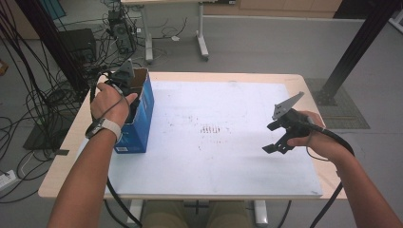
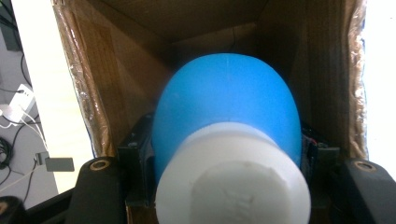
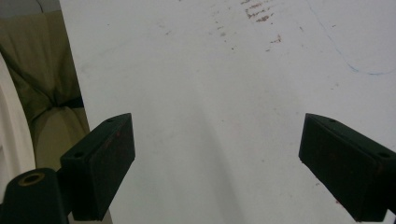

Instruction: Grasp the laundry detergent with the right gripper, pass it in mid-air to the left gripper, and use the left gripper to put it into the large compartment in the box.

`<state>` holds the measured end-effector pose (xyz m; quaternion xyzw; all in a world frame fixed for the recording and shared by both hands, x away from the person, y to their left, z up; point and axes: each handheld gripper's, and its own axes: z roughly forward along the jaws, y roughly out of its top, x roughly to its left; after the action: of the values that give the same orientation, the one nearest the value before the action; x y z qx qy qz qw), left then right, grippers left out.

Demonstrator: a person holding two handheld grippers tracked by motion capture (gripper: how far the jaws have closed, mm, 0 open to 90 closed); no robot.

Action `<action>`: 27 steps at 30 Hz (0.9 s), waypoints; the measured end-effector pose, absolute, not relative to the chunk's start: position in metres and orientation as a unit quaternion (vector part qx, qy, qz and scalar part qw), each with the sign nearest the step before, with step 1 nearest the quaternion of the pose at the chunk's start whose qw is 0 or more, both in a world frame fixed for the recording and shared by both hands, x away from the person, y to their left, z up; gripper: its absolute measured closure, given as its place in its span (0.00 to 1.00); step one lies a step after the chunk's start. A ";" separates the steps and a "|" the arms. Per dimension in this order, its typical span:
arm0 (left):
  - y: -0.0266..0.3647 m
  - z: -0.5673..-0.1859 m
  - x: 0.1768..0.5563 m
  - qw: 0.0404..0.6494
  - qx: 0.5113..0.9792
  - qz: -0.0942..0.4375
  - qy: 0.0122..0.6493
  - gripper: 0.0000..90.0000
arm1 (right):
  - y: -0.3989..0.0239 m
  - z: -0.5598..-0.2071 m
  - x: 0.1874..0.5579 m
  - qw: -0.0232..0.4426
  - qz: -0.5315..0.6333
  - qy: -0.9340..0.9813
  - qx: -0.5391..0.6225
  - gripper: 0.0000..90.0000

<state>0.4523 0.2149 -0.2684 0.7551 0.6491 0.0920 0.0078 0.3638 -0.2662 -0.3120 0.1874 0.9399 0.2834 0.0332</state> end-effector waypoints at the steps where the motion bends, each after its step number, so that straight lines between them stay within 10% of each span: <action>1: 0.215 -0.269 0.452 0.008 0.755 0.093 0.649 0.41 | -0.266 -0.312 0.364 0.034 0.283 0.940 0.187 0.12; 27: 0.215 -0.268 0.451 0.010 0.755 0.095 0.649 0.41 | -0.266 -0.313 0.363 0.034 0.283 0.940 0.188 0.12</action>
<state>0.4515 0.2151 -0.2684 0.7552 0.6486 0.0948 0.0100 0.3626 -0.2662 -0.3132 0.1878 0.9399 0.2831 0.0336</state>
